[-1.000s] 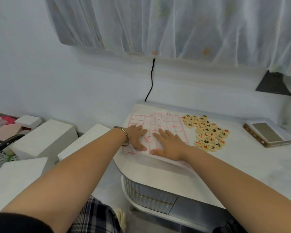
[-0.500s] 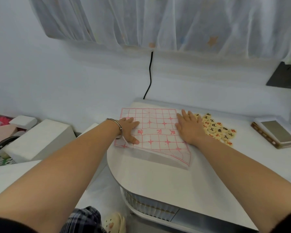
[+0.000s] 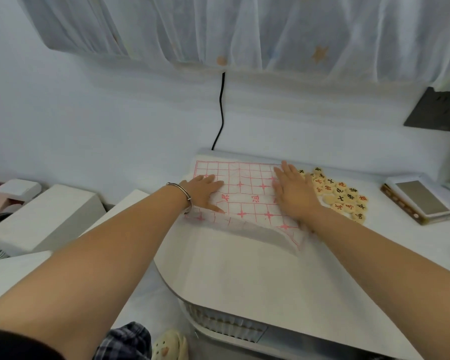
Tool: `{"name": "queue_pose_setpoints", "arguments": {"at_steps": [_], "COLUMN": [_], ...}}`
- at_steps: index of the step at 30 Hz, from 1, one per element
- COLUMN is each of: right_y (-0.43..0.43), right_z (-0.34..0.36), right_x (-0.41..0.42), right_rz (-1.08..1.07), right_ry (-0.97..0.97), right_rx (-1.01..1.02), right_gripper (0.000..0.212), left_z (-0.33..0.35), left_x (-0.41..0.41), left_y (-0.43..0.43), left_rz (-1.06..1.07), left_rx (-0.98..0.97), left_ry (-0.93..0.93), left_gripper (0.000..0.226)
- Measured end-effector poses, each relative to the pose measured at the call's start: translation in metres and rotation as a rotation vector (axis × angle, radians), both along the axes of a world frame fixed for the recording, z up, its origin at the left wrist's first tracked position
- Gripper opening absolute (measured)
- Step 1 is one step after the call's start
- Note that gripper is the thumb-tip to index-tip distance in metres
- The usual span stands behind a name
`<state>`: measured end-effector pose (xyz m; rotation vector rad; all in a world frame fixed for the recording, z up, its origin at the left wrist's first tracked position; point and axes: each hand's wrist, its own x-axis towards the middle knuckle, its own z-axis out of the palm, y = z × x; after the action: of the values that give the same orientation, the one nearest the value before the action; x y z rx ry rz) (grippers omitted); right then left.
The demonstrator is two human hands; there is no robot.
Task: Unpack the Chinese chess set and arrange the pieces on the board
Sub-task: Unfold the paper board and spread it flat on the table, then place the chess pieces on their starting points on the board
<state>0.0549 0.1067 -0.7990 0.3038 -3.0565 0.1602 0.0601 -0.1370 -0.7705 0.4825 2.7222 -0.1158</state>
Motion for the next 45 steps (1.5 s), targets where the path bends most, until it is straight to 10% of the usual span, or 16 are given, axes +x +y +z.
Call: {"name": "queue_pose_setpoints", "arguments": {"at_steps": [6,11,18,23,45], "right_y": [-0.036,-0.032,-0.044,-0.046,-0.033], "right_z": [-0.023,-0.019,-0.016,-0.013,-0.016], "right_x": [0.036,0.034,0.038,0.048,0.096], "right_rz": [0.127,0.157,0.175,0.093,0.003], "right_ry": [-0.143,-0.152,-0.189,-0.137,-0.132], "right_rx": [0.078,0.129,0.132,0.006,-0.149], "right_gripper": [0.064,0.068,0.073,0.071,0.06], "left_z": [-0.018,-0.017,0.004,-0.01,-0.025], "left_x": [0.017,0.03,0.032,0.048,0.073], "left_y": [-0.019,-0.044,-0.014,0.028,0.049], "left_rz": [-0.078,-0.107,0.046,0.229,0.29], "left_rx": [-0.015,-0.091,-0.103,0.028,0.176], "left_ry": [0.197,0.098,-0.132,0.115,0.213], "left_gripper": [0.075,0.121,0.084,0.058,0.059]}}
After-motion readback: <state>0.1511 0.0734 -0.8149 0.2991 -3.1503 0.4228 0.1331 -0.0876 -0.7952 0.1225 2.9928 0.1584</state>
